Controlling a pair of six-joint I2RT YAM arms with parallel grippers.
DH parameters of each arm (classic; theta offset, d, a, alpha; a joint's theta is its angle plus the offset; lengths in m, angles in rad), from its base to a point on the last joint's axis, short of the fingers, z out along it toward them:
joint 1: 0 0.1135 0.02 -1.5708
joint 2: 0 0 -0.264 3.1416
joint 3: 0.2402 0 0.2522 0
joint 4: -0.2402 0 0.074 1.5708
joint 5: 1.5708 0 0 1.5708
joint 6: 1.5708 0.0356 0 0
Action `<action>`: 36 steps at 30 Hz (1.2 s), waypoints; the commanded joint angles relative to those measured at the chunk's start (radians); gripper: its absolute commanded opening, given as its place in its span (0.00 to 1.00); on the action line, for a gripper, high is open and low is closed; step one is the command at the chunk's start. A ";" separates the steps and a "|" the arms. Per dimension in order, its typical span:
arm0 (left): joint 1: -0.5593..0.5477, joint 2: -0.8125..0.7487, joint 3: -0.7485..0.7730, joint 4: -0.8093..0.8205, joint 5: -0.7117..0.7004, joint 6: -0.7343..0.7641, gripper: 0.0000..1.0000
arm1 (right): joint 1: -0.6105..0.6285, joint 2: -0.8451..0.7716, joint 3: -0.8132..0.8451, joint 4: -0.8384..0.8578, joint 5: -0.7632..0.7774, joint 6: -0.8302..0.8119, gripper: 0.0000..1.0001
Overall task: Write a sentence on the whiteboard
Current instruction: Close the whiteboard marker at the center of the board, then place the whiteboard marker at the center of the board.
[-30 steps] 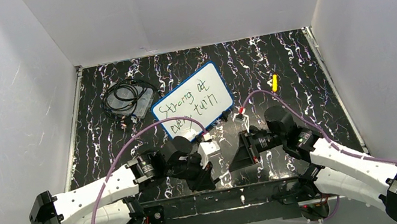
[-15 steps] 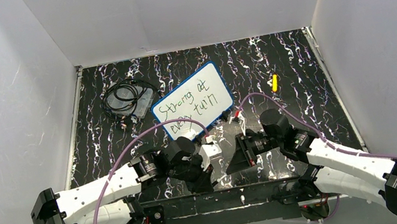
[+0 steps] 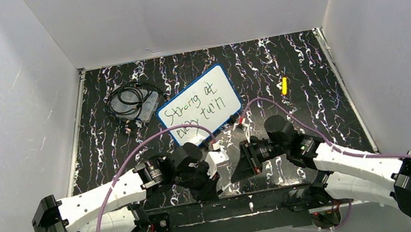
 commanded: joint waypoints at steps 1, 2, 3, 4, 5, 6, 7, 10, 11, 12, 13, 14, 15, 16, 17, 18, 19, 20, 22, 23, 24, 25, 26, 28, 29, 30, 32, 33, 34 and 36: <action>0.027 -0.036 0.116 0.452 -0.079 0.006 0.00 | 0.073 0.023 -0.015 0.075 -0.025 0.025 0.01; 0.029 -0.037 0.114 0.452 -0.076 0.005 0.00 | 0.073 0.021 -0.013 0.074 -0.019 0.026 0.01; 0.030 -0.039 0.112 0.446 -0.074 0.005 0.00 | 0.073 0.017 -0.010 0.071 -0.007 0.026 0.01; 0.034 -0.039 0.112 0.435 -0.074 0.005 0.00 | 0.073 0.012 -0.007 0.069 0.006 0.026 0.01; 0.038 -0.040 0.113 0.417 -0.076 0.003 0.00 | 0.073 0.007 -0.002 0.057 0.028 0.021 0.01; 0.044 -0.042 0.113 0.395 -0.083 0.000 0.00 | 0.073 0.001 0.009 0.024 0.072 0.006 0.01; 0.051 -0.046 0.113 0.368 -0.092 -0.004 0.07 | 0.073 -0.008 0.024 -0.021 0.124 -0.014 0.01; 0.076 -0.075 0.113 0.262 -0.136 -0.006 0.35 | 0.073 -0.043 0.056 -0.153 0.355 -0.040 0.01; 0.088 -0.088 0.114 0.224 -0.153 -0.007 0.43 | 0.073 -0.050 0.060 -0.179 0.411 -0.043 0.01; 0.102 -0.105 0.115 0.191 -0.172 -0.007 0.52 | 0.073 -0.054 0.061 -0.203 0.461 -0.049 0.01; 0.119 -0.130 0.114 0.161 -0.180 -0.007 0.59 | 0.073 -0.052 0.057 -0.202 0.499 -0.047 0.01; 0.144 -0.150 0.111 0.138 -0.175 -0.006 0.67 | 0.073 -0.047 0.051 -0.187 0.527 -0.041 0.01; 0.171 -0.173 0.108 0.114 -0.168 -0.006 0.74 | 0.073 -0.040 0.045 -0.163 0.546 -0.032 0.02; 0.198 -0.194 0.107 0.091 -0.161 -0.004 0.79 | 0.073 -0.029 0.036 -0.125 0.557 -0.022 0.04; 0.229 -0.212 0.107 0.069 -0.162 0.002 0.83 | 0.073 -0.013 0.031 -0.091 0.569 -0.013 0.05; 0.257 -0.229 0.108 0.048 -0.168 0.002 0.86 | 0.073 0.006 0.027 -0.054 0.578 -0.009 0.05; 0.288 -0.242 0.111 0.033 -0.176 0.003 0.90 | 0.073 0.025 0.024 -0.017 0.589 -0.007 0.05; 0.329 -0.249 0.115 0.018 -0.184 0.001 0.93 | 0.075 0.051 0.022 0.020 0.599 -0.006 0.05; 0.392 -0.241 0.143 -0.020 -0.200 0.000 0.96 | 0.075 0.123 0.031 0.088 0.614 -0.008 0.06; 0.420 -0.229 0.161 -0.045 -0.213 0.002 0.96 | 0.076 0.162 0.043 0.118 0.618 -0.014 0.07; 0.449 -0.218 0.175 -0.064 -0.227 0.003 0.96 | 0.079 0.199 0.057 0.138 0.619 -0.025 0.07; 0.475 -0.212 0.185 -0.076 -0.240 0.005 0.97 | 0.085 0.237 0.073 0.157 0.619 -0.038 0.09; 0.498 -0.210 0.186 -0.077 -0.253 0.008 0.97 | 0.096 0.269 0.090 0.169 0.634 -0.052 0.10; 0.543 -0.225 0.170 -0.053 -0.282 0.009 0.98 | 0.116 0.331 0.123 0.187 0.666 -0.076 0.13; 0.565 -0.236 0.157 -0.038 -0.299 0.004 0.98 | 0.120 0.365 0.146 0.191 0.663 -0.088 0.15; 0.588 -0.253 0.143 -0.016 -0.321 -0.004 0.98 | 0.126 0.405 0.170 0.191 0.658 -0.098 0.17; 0.625 -0.276 0.116 0.004 -0.358 -0.013 0.98 | 0.142 0.480 0.221 0.191 0.648 -0.116 0.26; 0.640 -0.288 0.108 0.003 -0.391 -0.019 0.98 | 0.151 0.513 0.241 0.192 0.646 -0.125 0.34; 0.650 -0.296 0.105 -0.003 -0.444 -0.022 0.98 | 0.157 0.537 0.260 0.191 0.647 -0.131 0.43; 0.658 -0.305 0.103 -0.020 -0.527 -0.021 0.98 | 0.162 0.570 0.283 0.189 0.657 -0.139 0.67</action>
